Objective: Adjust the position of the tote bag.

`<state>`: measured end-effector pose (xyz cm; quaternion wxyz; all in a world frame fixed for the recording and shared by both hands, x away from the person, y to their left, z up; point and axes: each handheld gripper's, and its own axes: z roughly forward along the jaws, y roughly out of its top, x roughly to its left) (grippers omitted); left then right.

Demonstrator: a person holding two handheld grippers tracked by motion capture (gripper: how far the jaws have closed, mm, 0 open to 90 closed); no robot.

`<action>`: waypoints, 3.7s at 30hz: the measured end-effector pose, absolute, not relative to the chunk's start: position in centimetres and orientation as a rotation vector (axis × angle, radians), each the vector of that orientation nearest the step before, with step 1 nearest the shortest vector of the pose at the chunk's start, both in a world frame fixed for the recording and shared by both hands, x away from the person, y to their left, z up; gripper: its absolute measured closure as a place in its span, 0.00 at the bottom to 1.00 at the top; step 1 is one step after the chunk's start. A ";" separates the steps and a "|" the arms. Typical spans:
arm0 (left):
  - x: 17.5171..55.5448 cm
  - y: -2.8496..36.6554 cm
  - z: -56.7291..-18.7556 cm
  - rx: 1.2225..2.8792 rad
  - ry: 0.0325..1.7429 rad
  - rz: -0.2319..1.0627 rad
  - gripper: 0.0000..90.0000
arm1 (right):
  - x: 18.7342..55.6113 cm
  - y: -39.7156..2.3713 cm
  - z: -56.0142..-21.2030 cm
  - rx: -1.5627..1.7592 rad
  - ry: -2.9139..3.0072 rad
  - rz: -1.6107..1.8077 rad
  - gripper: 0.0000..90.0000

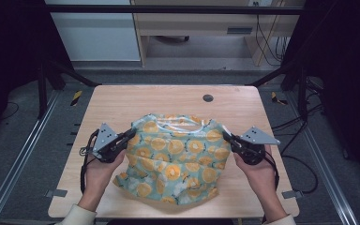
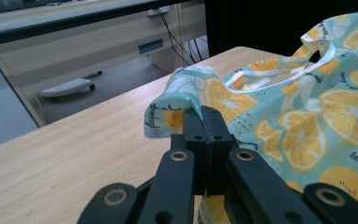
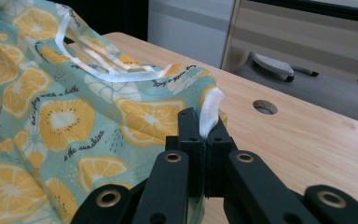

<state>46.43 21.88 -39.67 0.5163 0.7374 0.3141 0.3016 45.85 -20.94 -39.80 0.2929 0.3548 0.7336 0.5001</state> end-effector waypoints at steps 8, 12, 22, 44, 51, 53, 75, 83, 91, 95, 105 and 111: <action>45.6 22.3 -40.3 1.780 0.755 0.720 1.00 | 45.4 -20.7 -40.7 0.959 1.943 1.362 0.98; 44.9 22.5 -40.7 1.781 0.765 0.704 1.00 | 44.6 -20.6 -41.3 0.972 1.939 1.379 0.98; 43.1 22.7 -42.4 1.816 0.780 0.647 1.00 | 42.6 -20.5 -42.5 0.971 1.972 1.351 0.98; 41.5 23.9 -42.5 1.760 0.799 0.562 1.00 | 41.2 -20.5 -42.5 0.961 1.964 1.416 0.98; 39.7 24.6 -41.9 1.713 0.769 0.538 1.00 | 39.3 -20.7 -41.5 0.906 1.933 1.473 0.98; 38.9 24.7 -41.9 1.718 0.755 0.535 1.00 | 38.1 -20.7 -41.7 0.883 1.942 1.468 0.98; 36.2 25.7 -43.9 1.891 0.654 0.420 1.00 | 35.1 -21.1 -43.0 0.806 2.058 1.474 0.98; 35.5 26.8 -43.4 1.803 0.646 0.372 1.00 | 34.1 -21.7 -42.4 0.736 2.042 1.580 0.98; 36.8 24.9 -46.0 2.086 0.653 0.332 1.00 | 34.8 -21.4 -44.6 0.748 2.279 1.394 0.98; 37.9 24.0 -46.5 2.154 0.670 0.371 1.00 | 35.4 -20.7 -45.6 0.753 2.359 1.271 0.98; 39.2 22.4 -47.6 2.234 0.686 0.438 0.99 | 37.5 -19.8 -47.1 0.834 2.431 1.137 0.97; 40.4 21.8 -47.9 2.240 0.703 0.457 0.99 | 38.0 -19.5 -47.4 0.843 2.441 1.112 0.97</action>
